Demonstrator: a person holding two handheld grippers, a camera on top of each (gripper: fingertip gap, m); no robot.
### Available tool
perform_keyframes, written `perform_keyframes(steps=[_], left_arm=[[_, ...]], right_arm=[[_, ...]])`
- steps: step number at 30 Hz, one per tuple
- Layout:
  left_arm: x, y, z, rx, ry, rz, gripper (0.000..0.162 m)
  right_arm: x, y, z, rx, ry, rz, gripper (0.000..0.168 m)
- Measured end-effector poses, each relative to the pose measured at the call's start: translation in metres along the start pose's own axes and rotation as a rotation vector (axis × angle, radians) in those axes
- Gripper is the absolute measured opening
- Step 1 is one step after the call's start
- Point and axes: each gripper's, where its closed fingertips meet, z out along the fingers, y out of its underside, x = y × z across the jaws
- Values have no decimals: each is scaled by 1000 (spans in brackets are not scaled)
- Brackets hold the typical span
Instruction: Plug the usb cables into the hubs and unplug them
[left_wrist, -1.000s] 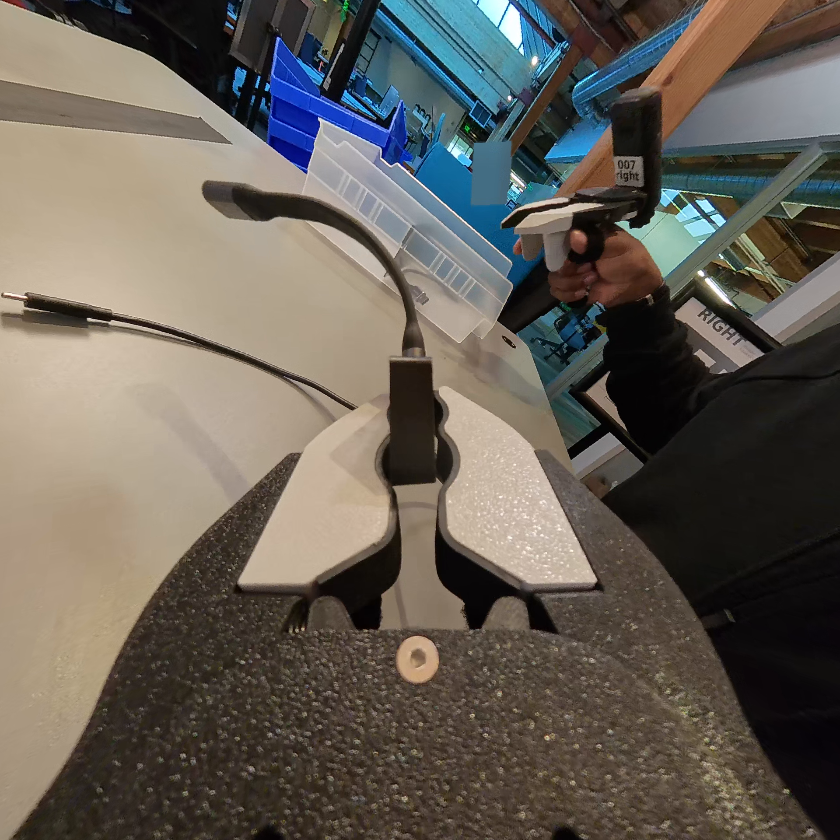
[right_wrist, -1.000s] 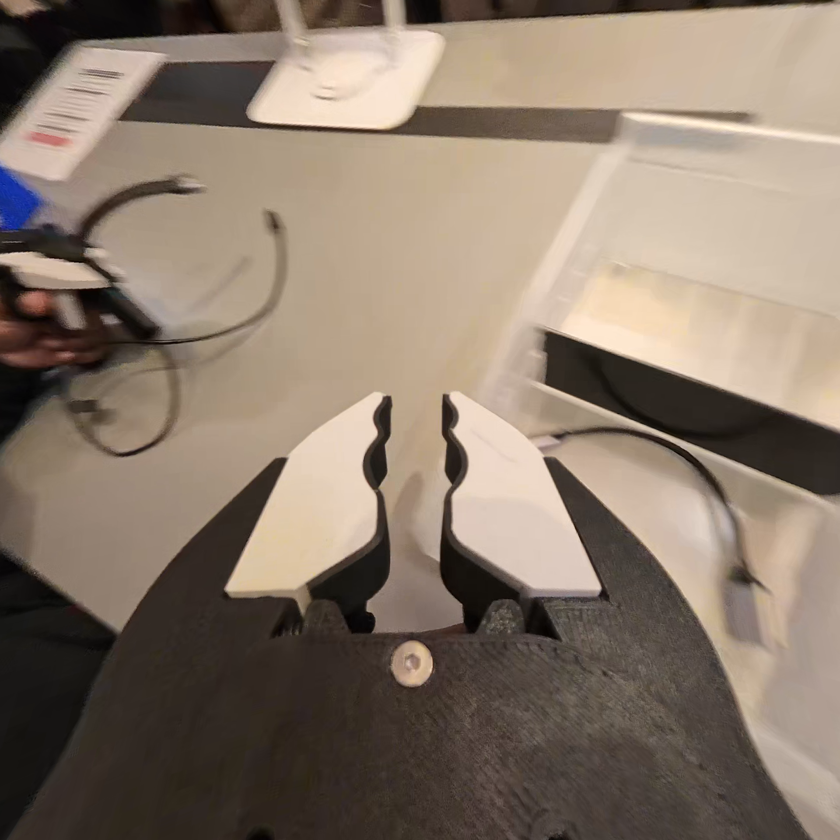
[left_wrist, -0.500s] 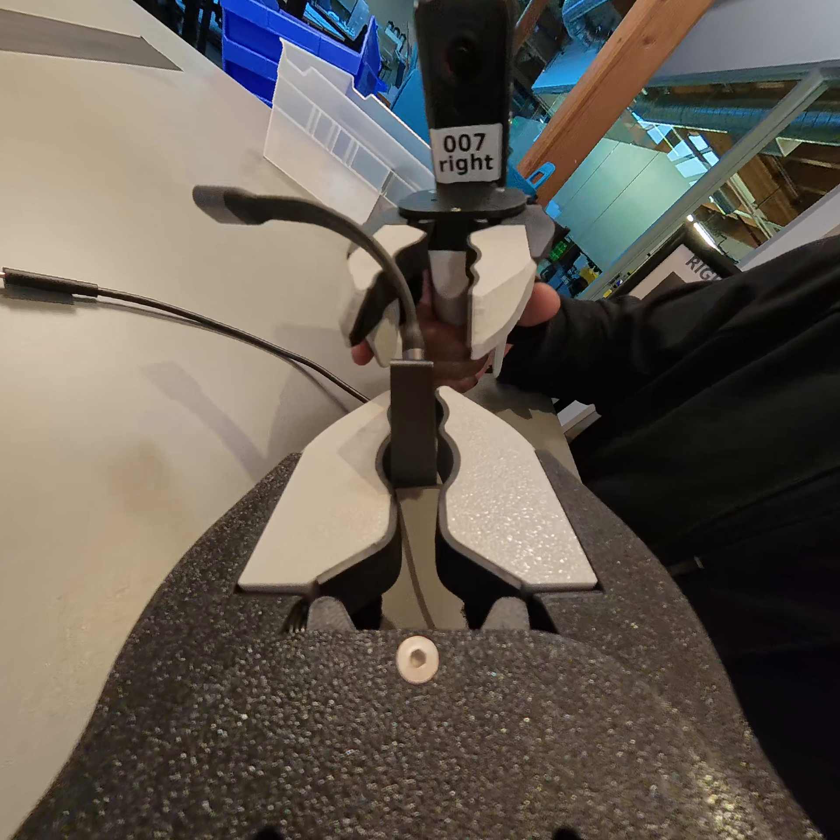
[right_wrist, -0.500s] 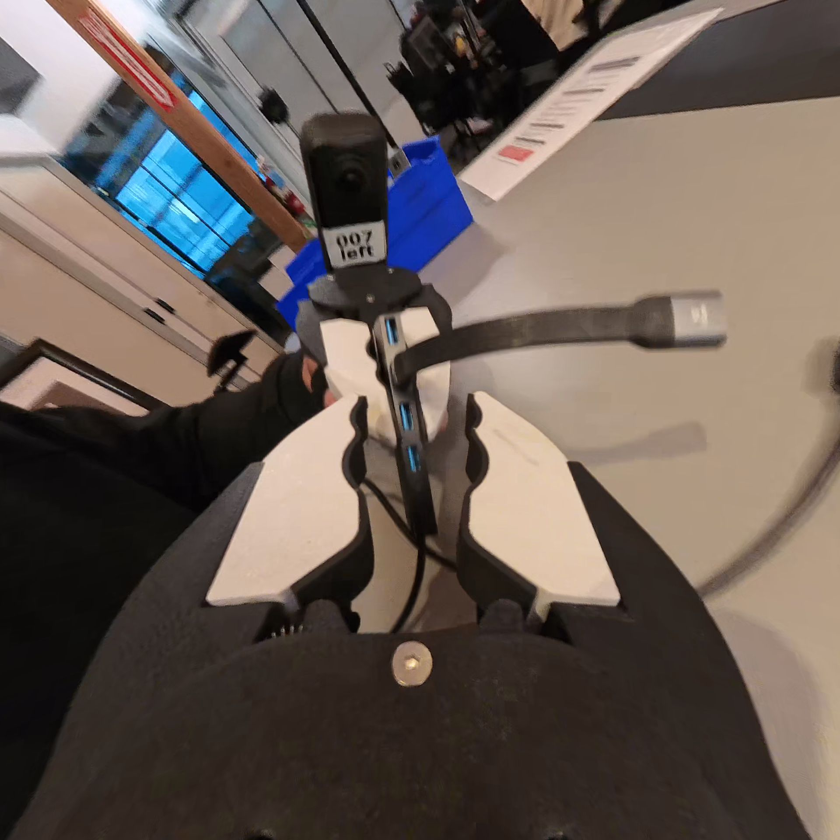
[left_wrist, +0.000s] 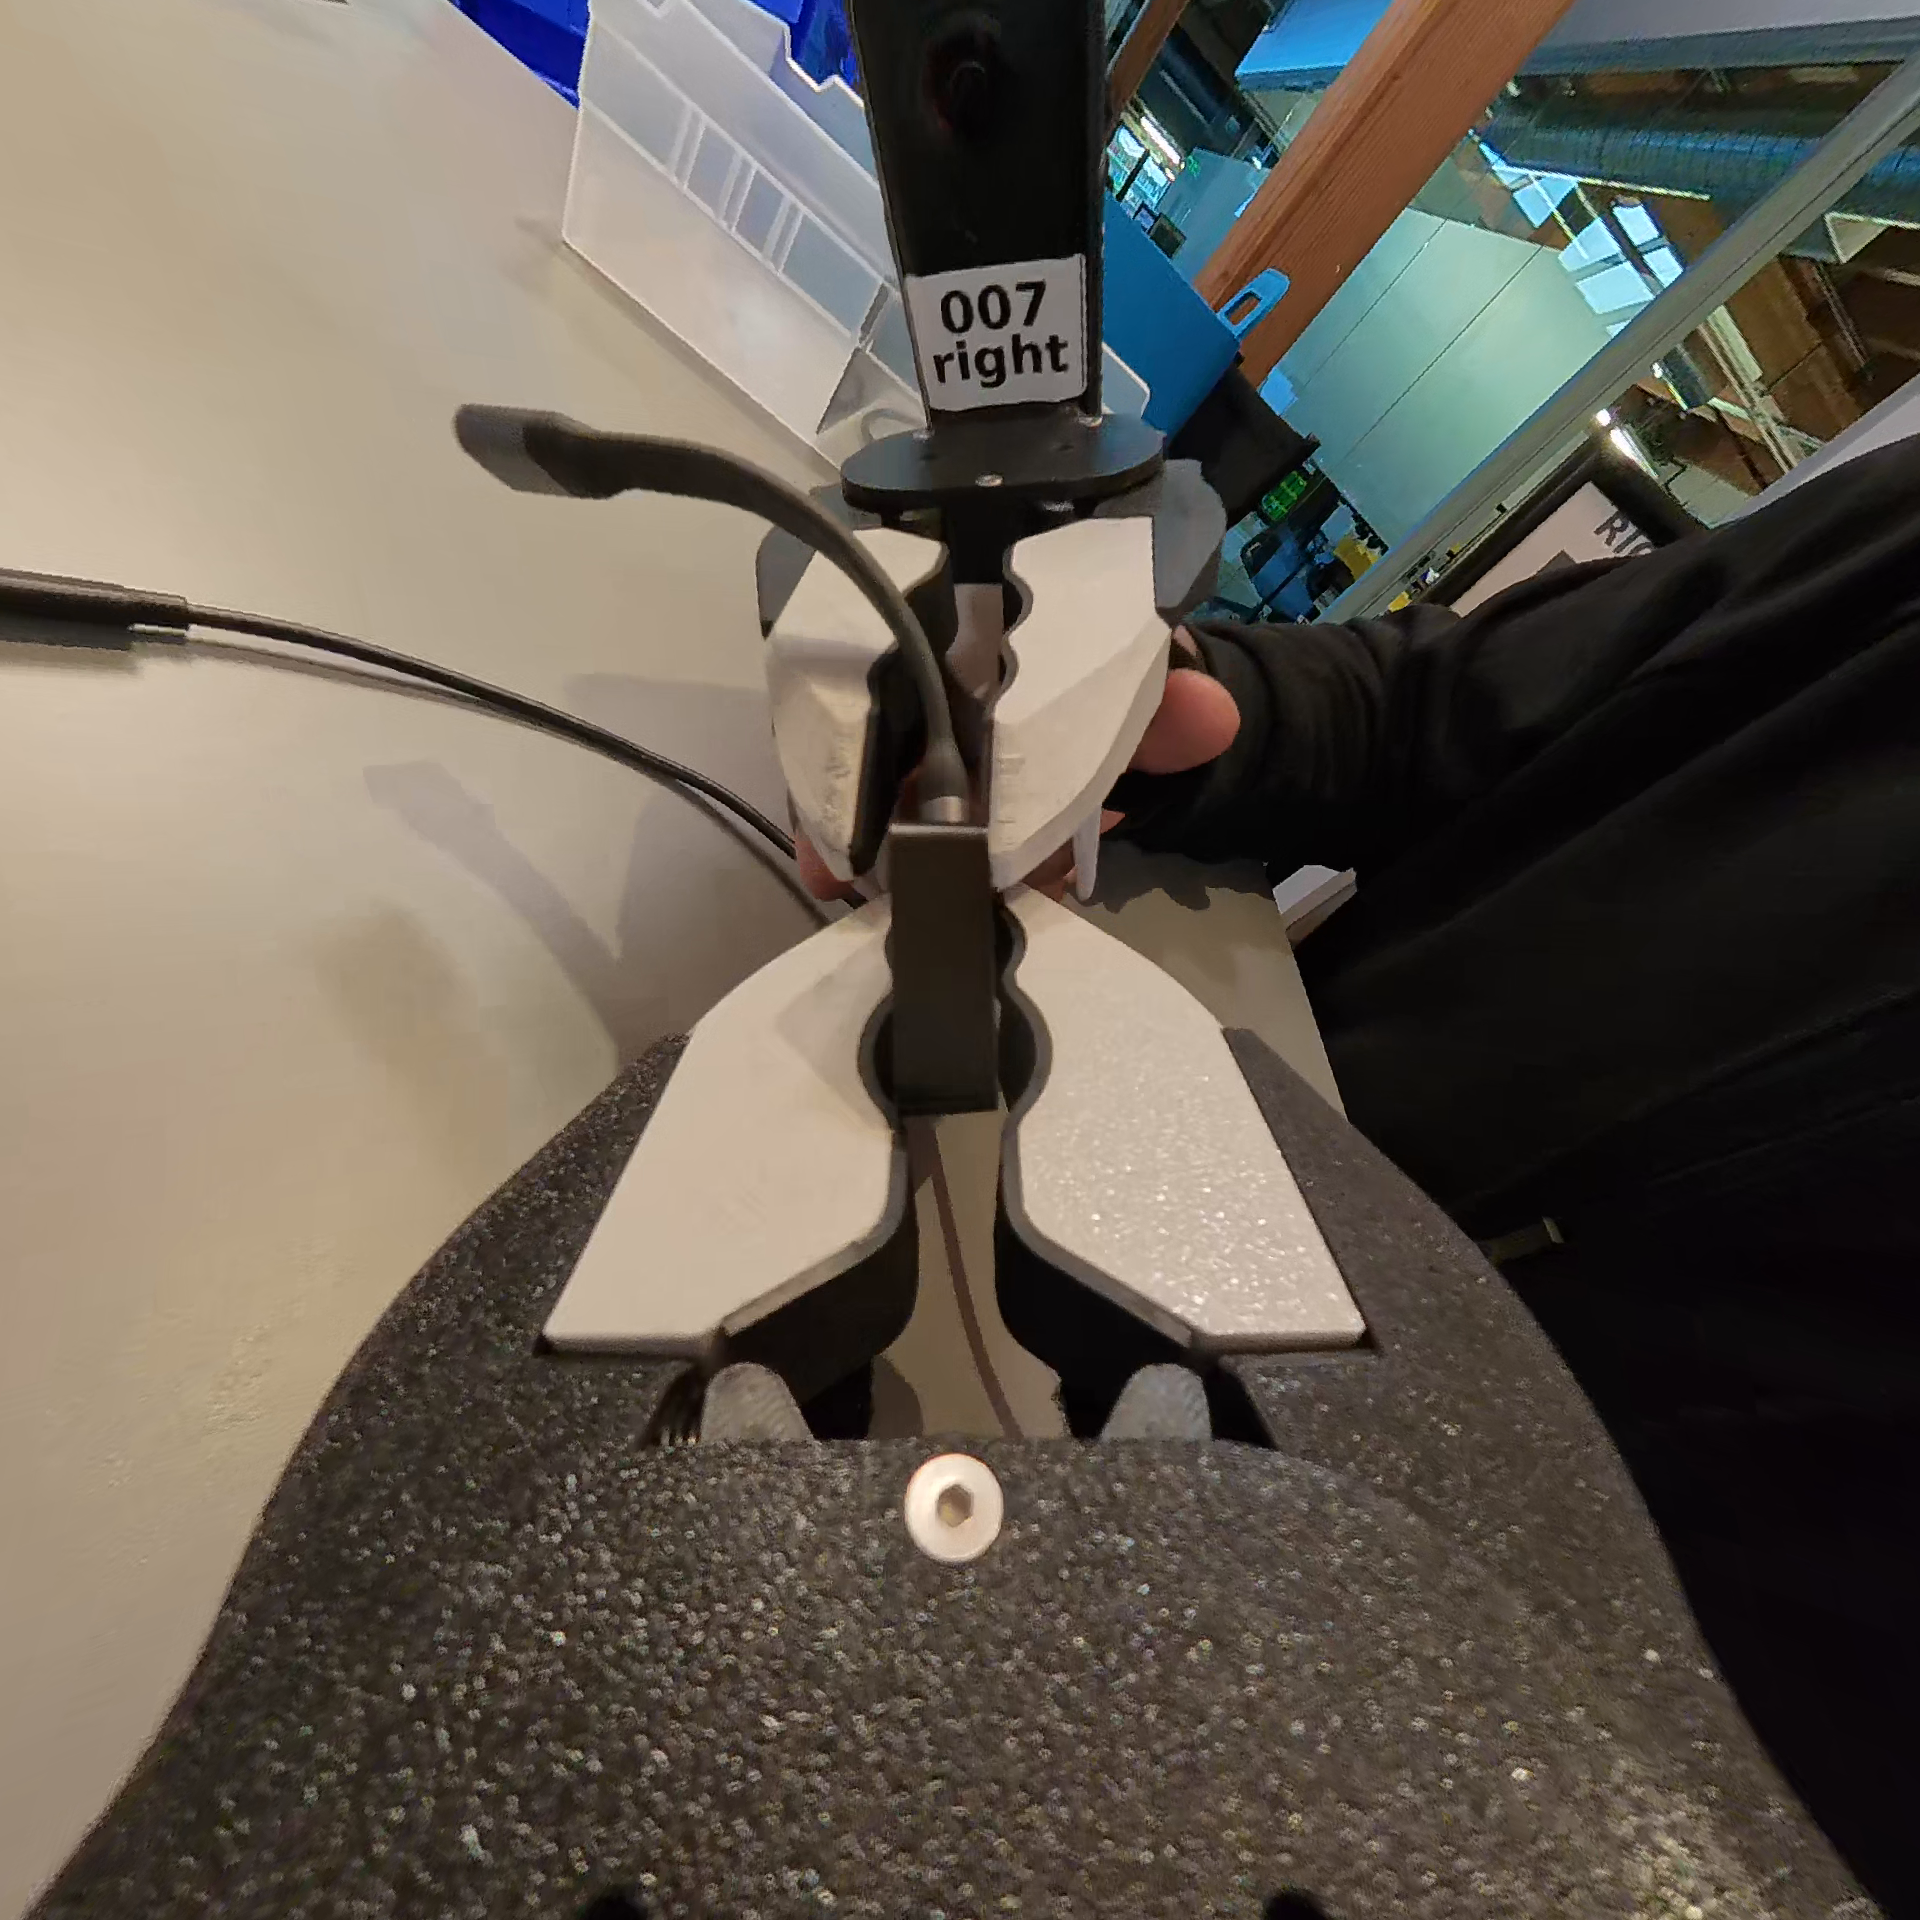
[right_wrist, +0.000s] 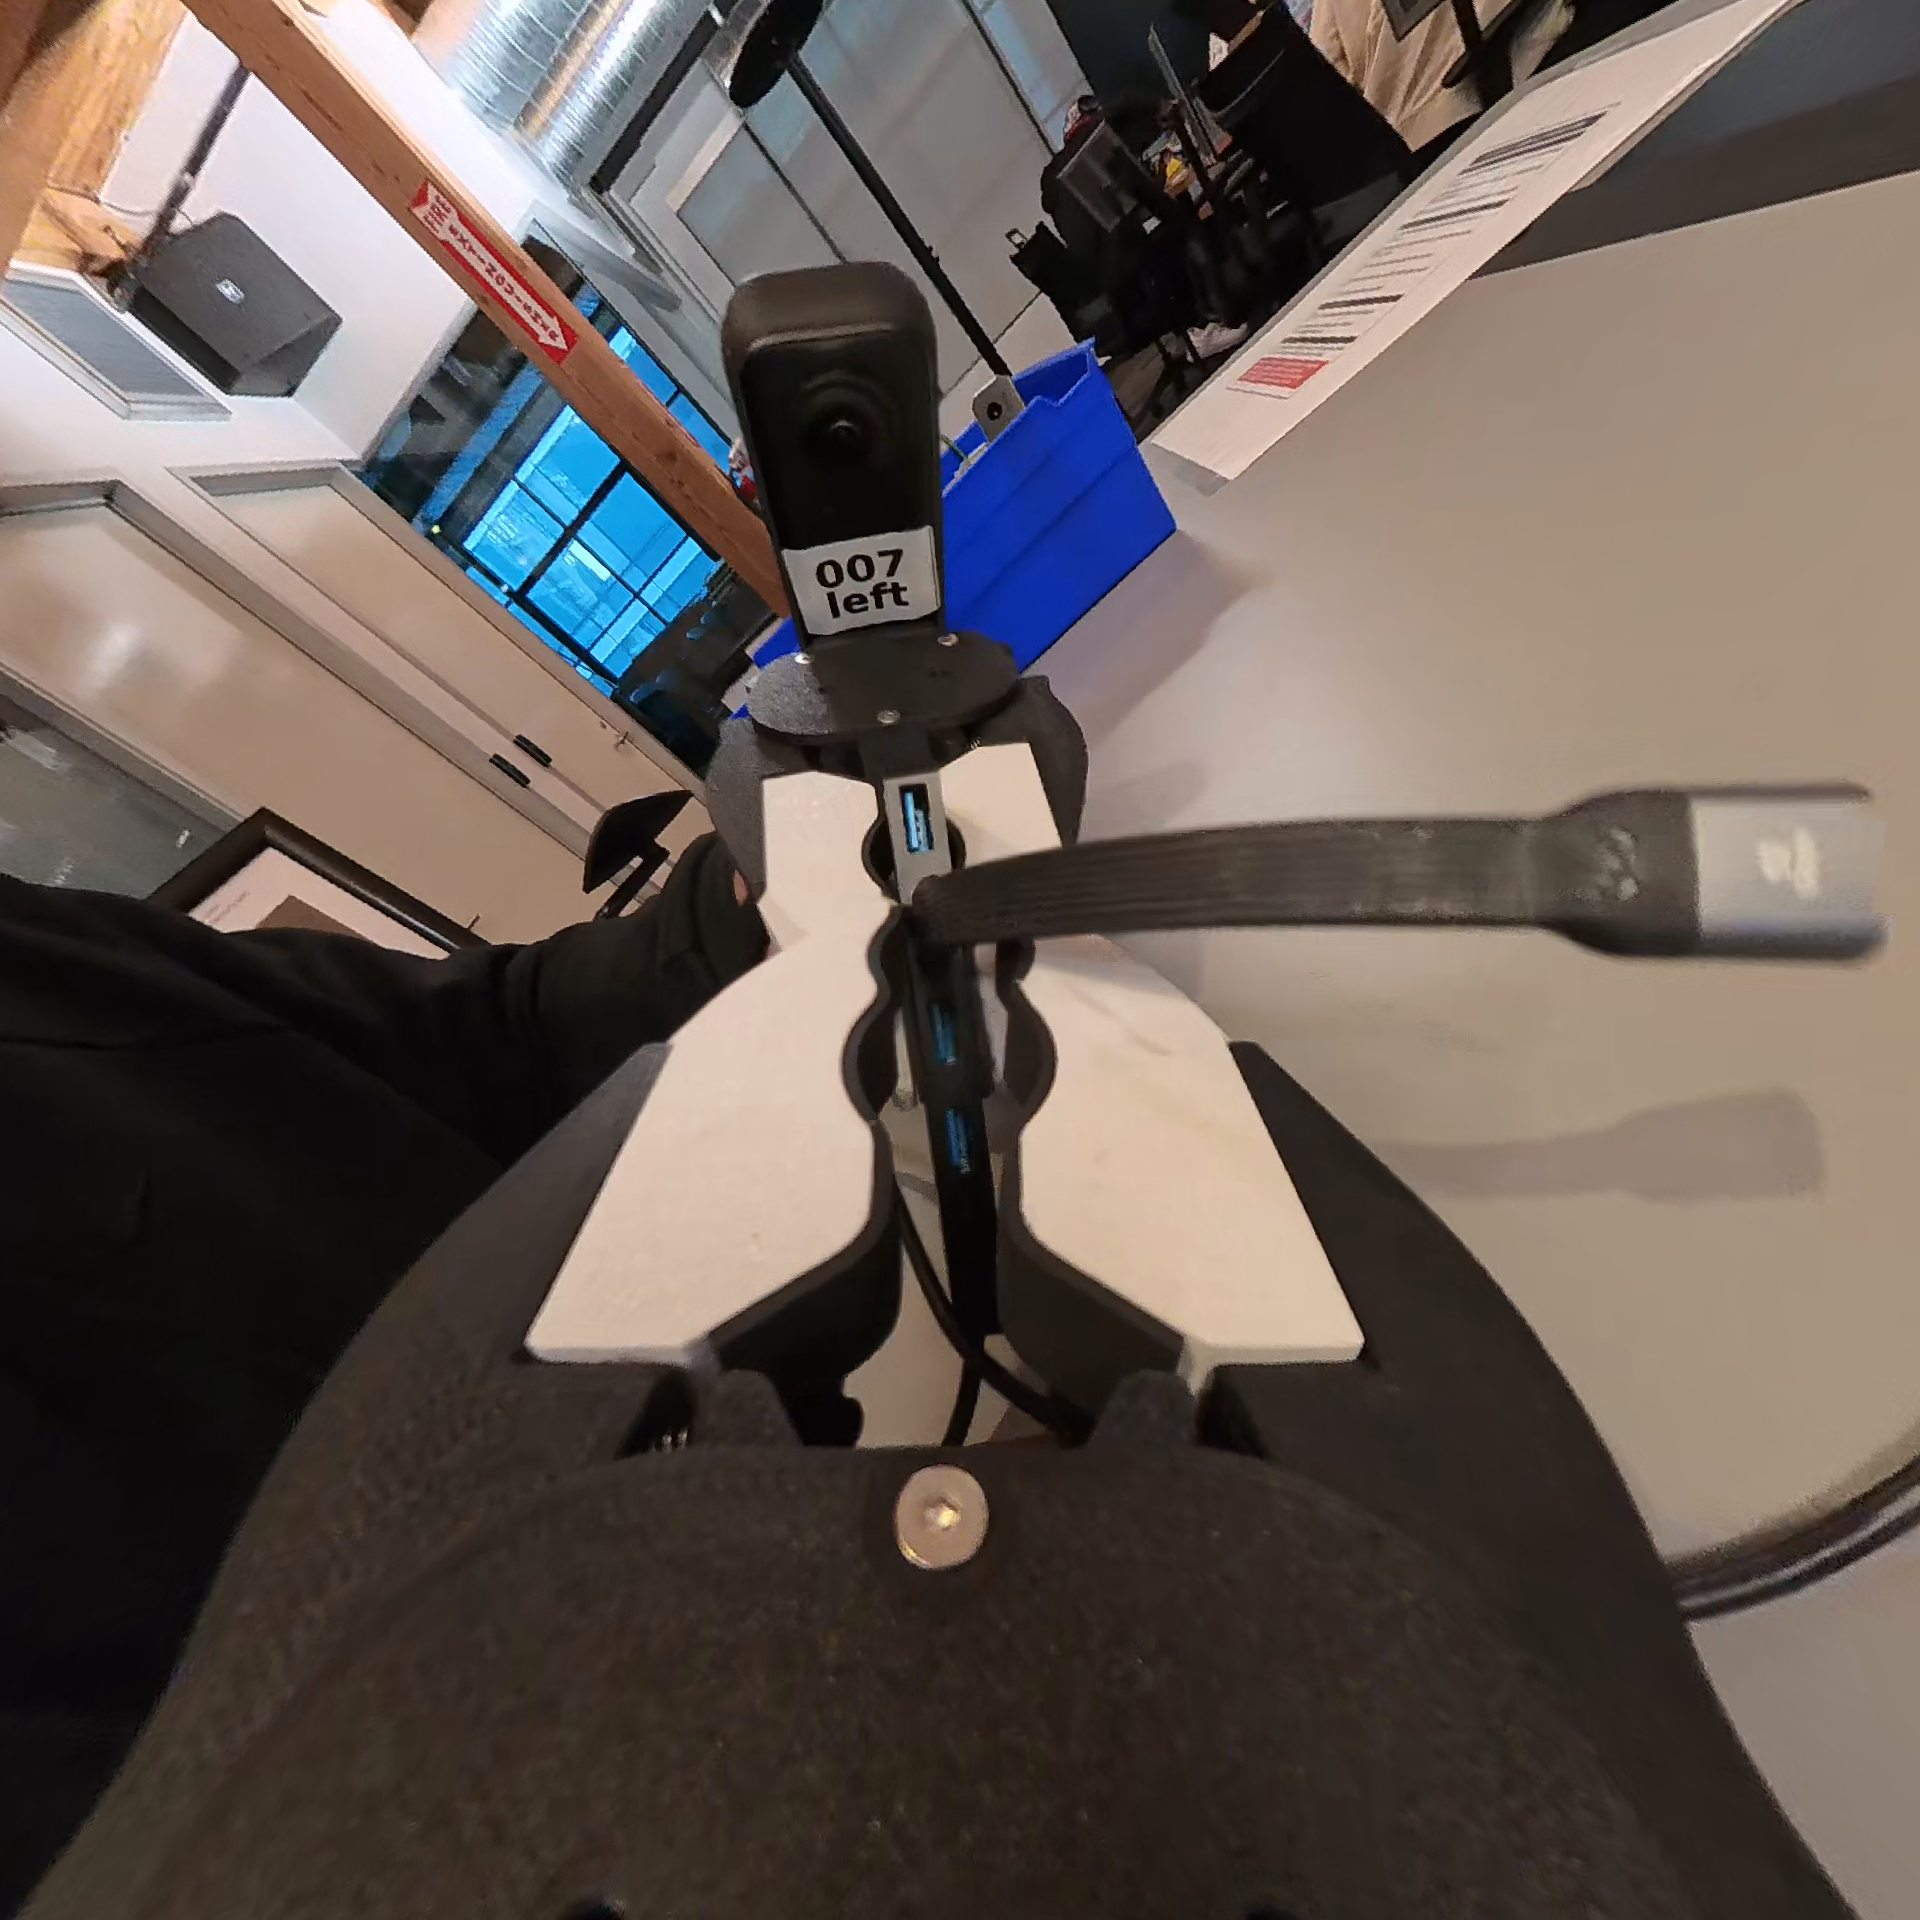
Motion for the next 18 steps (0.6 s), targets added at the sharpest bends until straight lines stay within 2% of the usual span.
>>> perform_keyframes(steps=[2, 9, 18], left_arm=[[-2, 2, 0, -9, -4, -27, 11], [-1, -8, -6, 54, 26, -82, 11], [-3, -38, -11, 313, 22, -144, 11]], right_arm=[[-1, 1, 1, -5, -1, -9, 8], [0, -7, -1, 58, -6, 38, 7], [2, -30, -9, 256, 61, 86, 6]])
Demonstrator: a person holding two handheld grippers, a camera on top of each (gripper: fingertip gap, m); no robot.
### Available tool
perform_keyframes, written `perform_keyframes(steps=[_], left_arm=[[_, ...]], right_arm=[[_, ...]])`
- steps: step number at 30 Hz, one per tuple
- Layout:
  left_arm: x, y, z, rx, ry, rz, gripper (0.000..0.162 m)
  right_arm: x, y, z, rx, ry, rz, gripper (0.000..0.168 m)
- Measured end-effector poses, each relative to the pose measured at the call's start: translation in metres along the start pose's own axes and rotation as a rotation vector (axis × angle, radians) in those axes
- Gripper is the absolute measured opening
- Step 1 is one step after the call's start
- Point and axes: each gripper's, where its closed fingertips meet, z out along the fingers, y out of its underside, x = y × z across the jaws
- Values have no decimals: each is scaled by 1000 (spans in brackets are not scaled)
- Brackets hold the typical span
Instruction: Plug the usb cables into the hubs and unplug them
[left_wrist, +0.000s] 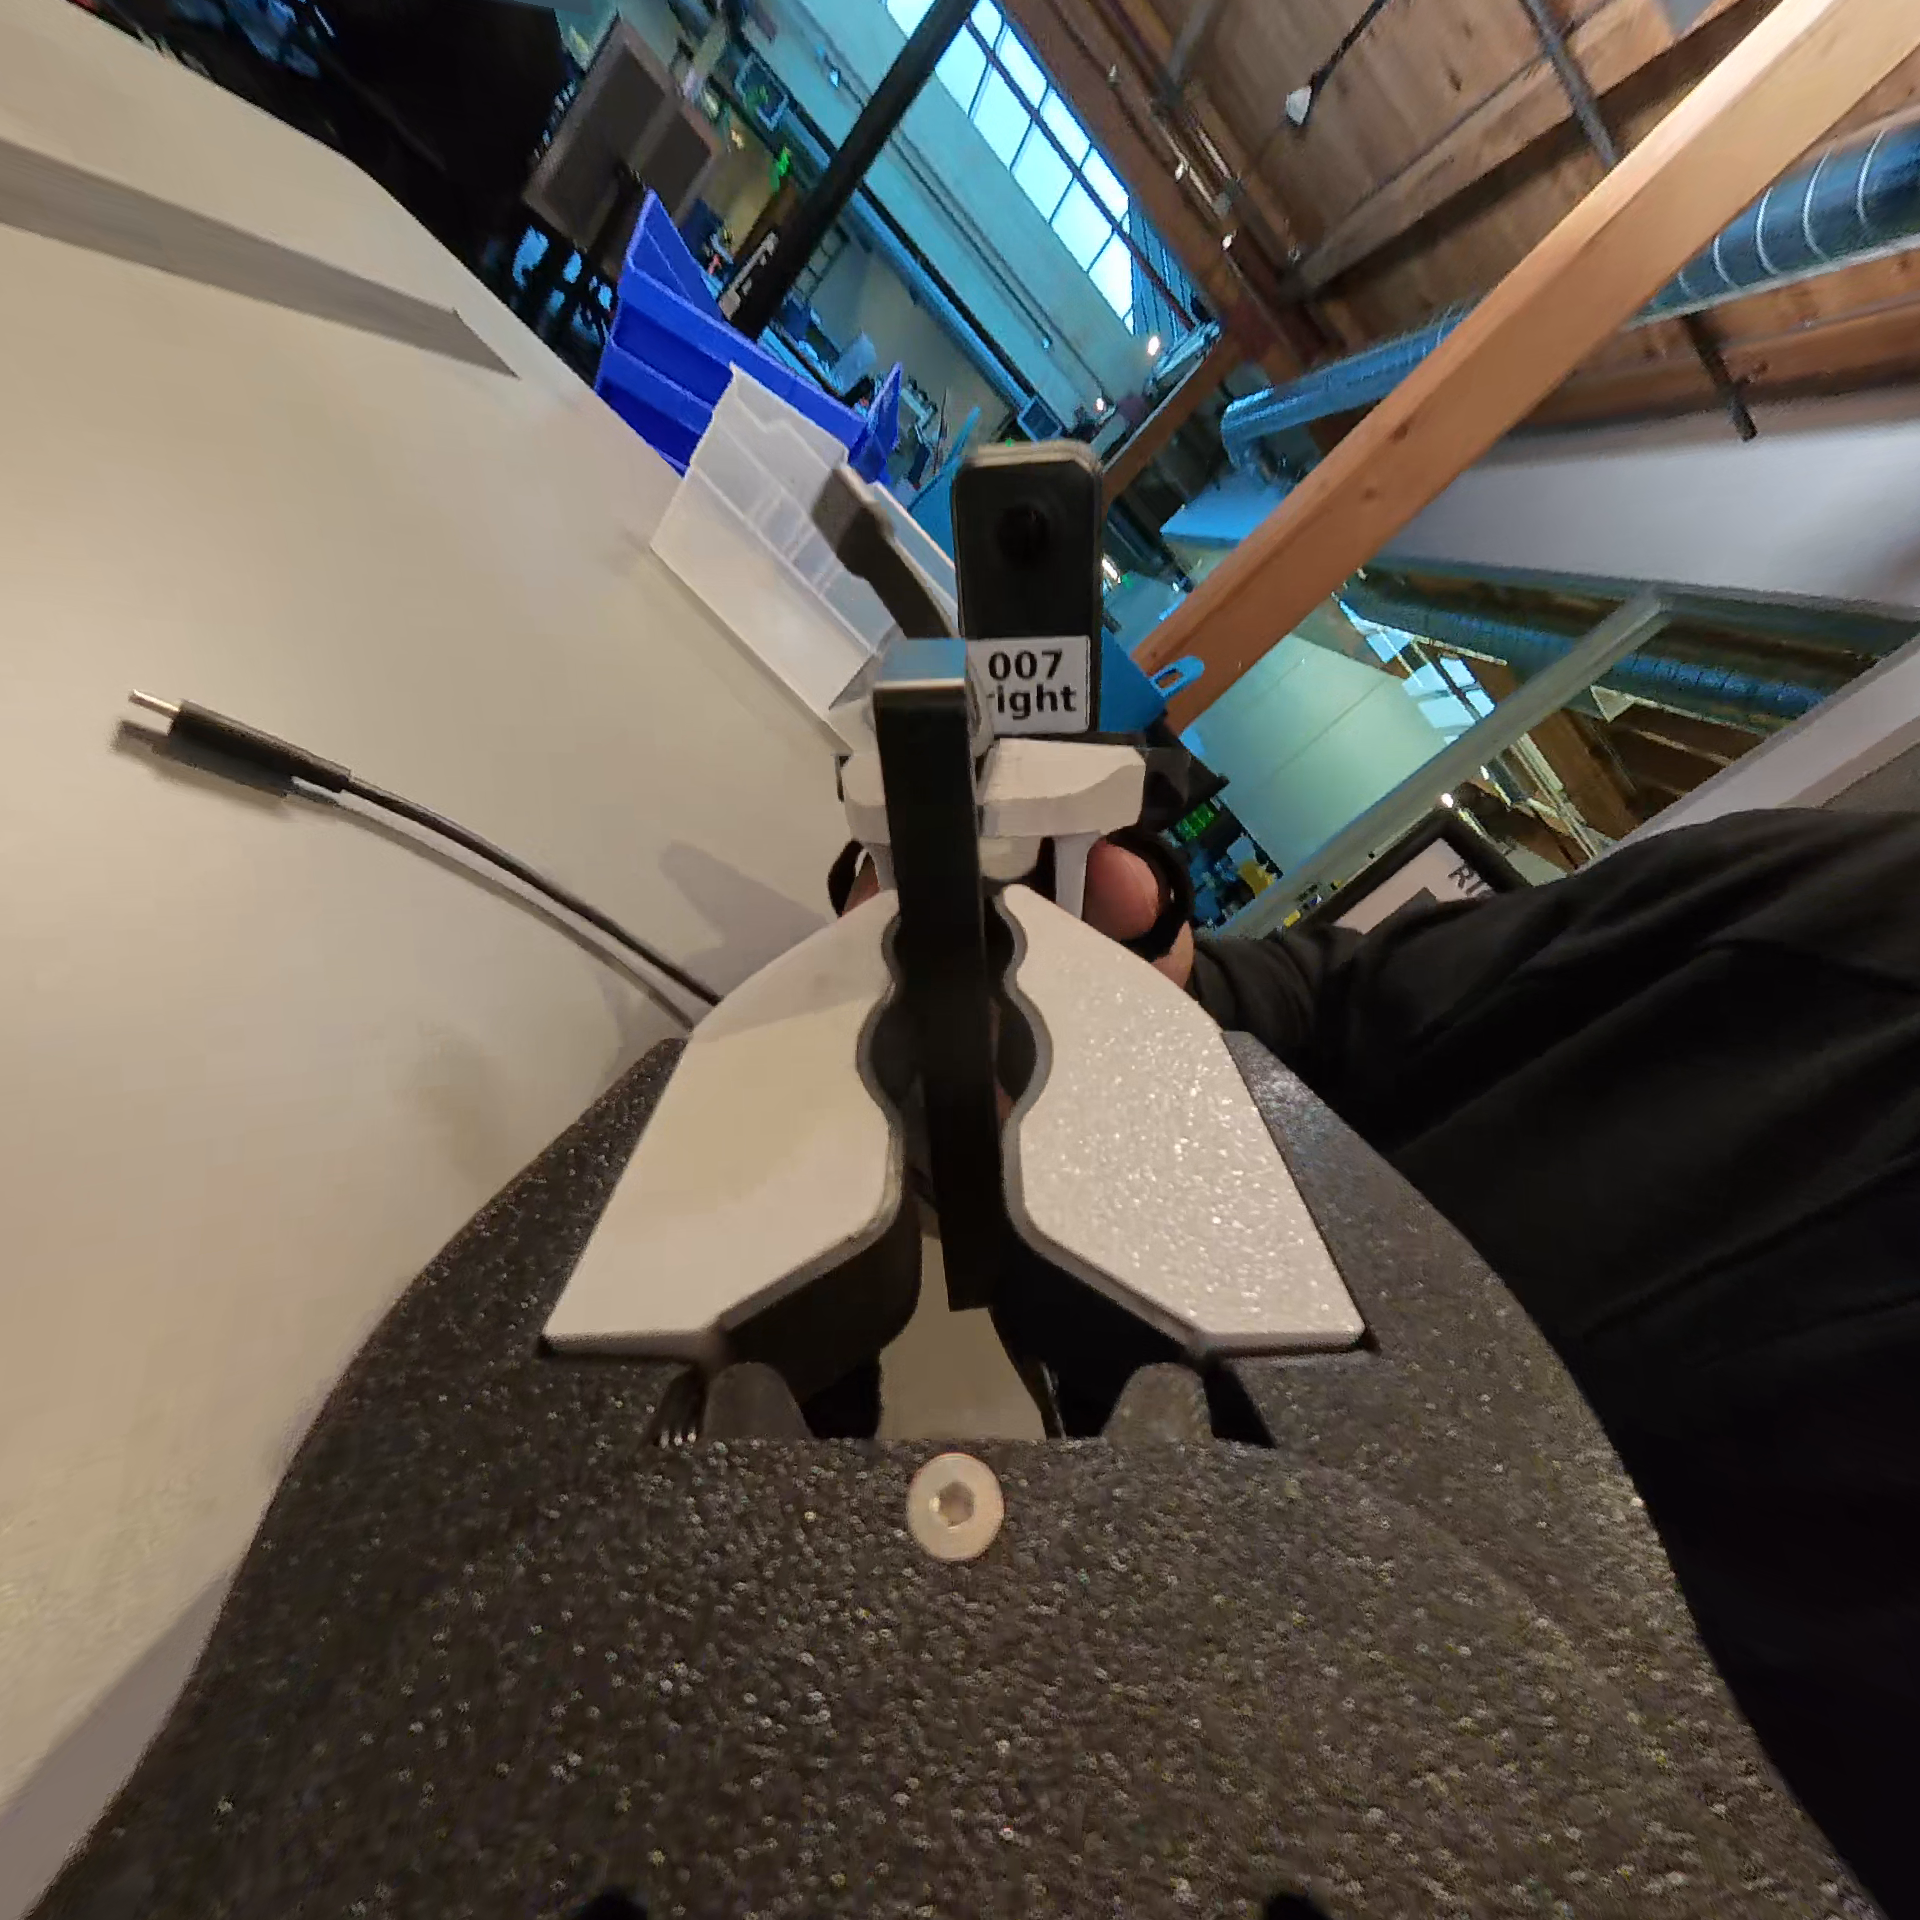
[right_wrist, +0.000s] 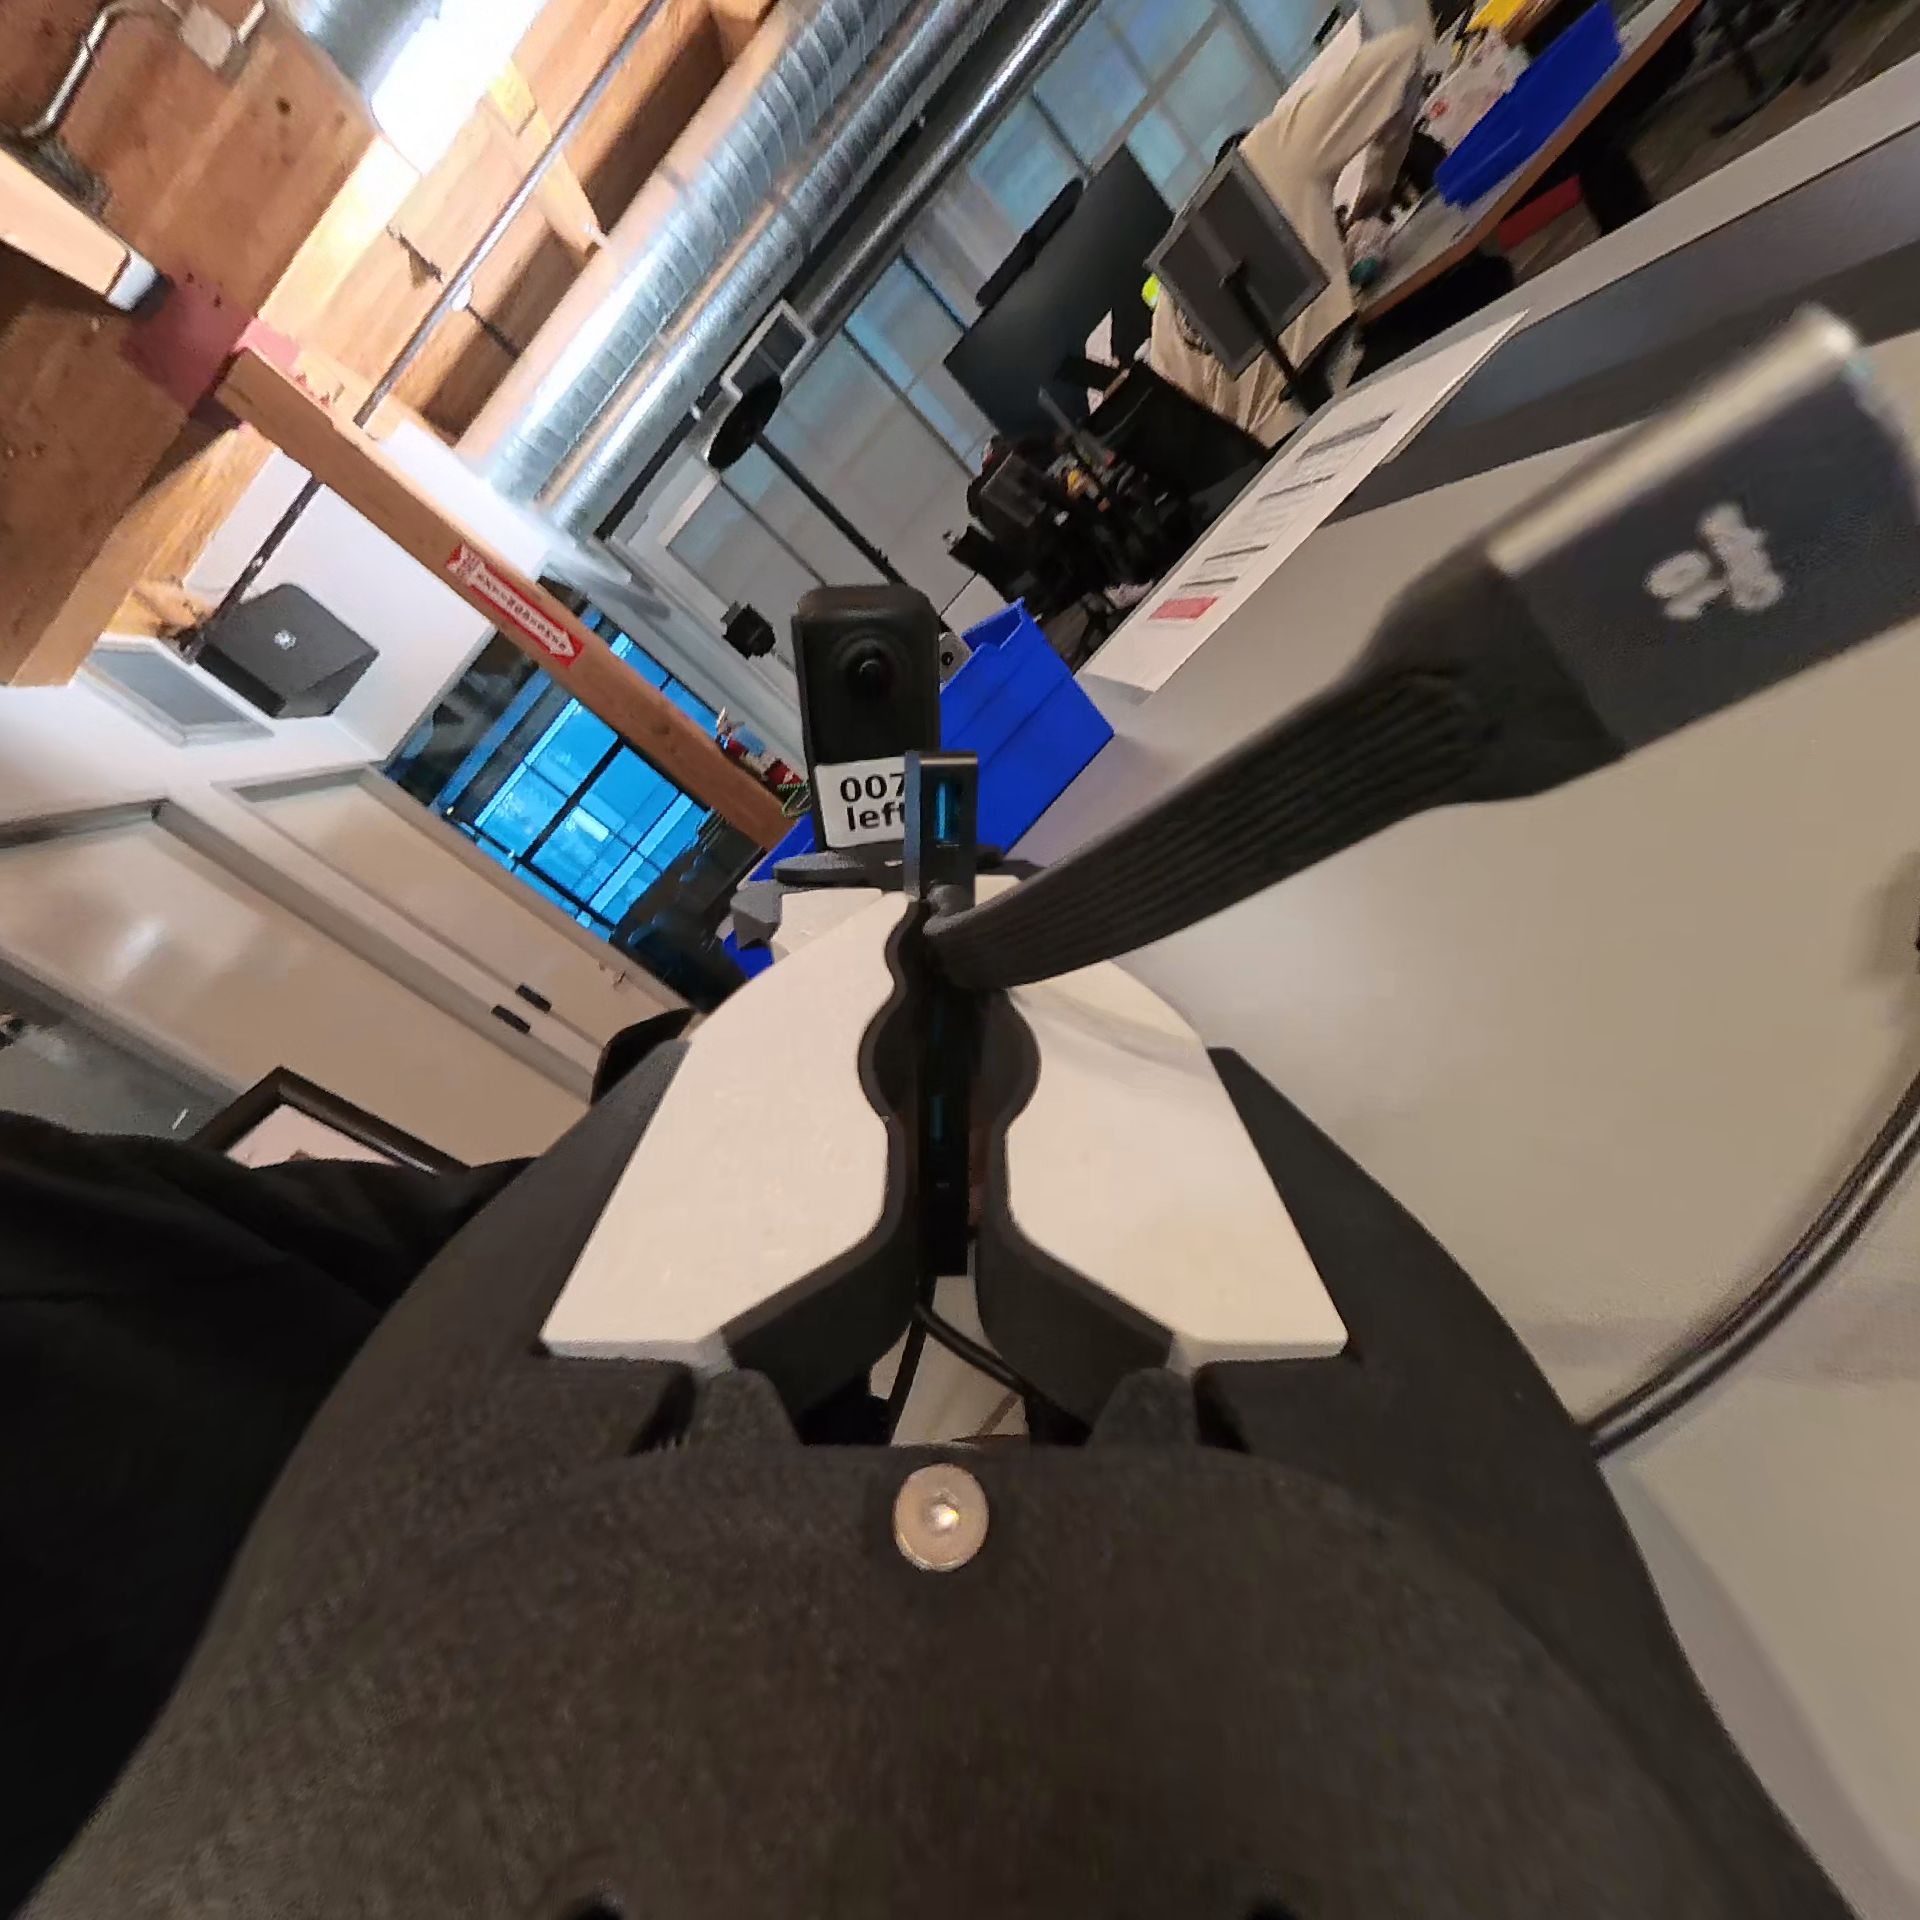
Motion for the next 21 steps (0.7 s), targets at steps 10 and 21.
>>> perform_keyframes(steps=[10, 21], left_arm=[[8, -16, 0, 170, 36, -29, 10], [12, -27, -2, 353, 40, -88, 9]], right_arm=[[-9, -9, -3, 160, 24, 46, 6], [-14, -13, -5, 307, 61, 21, 6]])
